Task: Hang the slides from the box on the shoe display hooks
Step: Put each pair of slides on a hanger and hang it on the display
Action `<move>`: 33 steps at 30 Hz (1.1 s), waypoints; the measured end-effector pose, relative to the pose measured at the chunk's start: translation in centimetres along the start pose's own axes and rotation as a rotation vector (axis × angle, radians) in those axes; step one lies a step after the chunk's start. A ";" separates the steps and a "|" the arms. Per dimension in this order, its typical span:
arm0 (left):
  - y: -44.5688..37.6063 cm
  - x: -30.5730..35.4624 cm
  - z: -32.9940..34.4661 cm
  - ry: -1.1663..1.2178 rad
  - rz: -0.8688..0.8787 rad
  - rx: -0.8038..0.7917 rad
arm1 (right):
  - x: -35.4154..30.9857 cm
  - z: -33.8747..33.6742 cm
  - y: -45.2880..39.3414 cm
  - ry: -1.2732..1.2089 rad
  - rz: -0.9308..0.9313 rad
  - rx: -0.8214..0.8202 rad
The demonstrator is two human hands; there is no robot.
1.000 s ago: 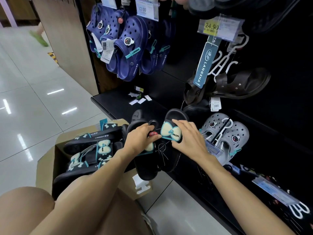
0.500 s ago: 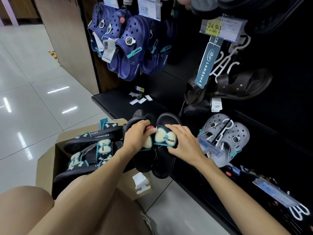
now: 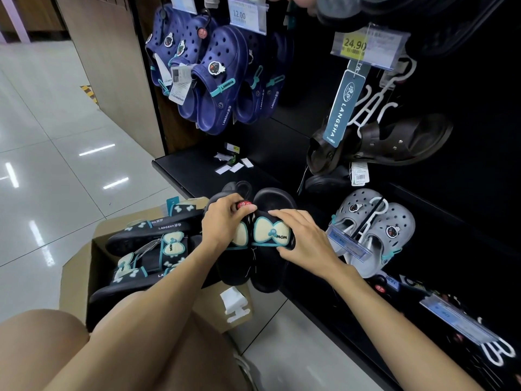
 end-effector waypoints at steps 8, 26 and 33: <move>-0.2 -0.4 -0.4 0.056 -0.021 0.034 | -0.1 0.8 0.4 -0.020 -0.051 -0.041; -0.4 0.2 -0.6 0.157 -0.020 0.050 | -1.5 -0.1 -0.9 -0.258 -0.007 -0.019; -0.2 1.0 -0.4 0.175 0.018 0.009 | -2.2 -1.9 -5.8 -0.537 0.204 0.063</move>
Point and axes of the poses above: each hand's wrist, its own y-axis away from the middle knuckle, its own z-axis out of the palm, x = y × z, the point moved 8 cm from there along -y, towards the middle knuckle, and after that the axes turned 2 degrees about -z, right-handed, at the moved point
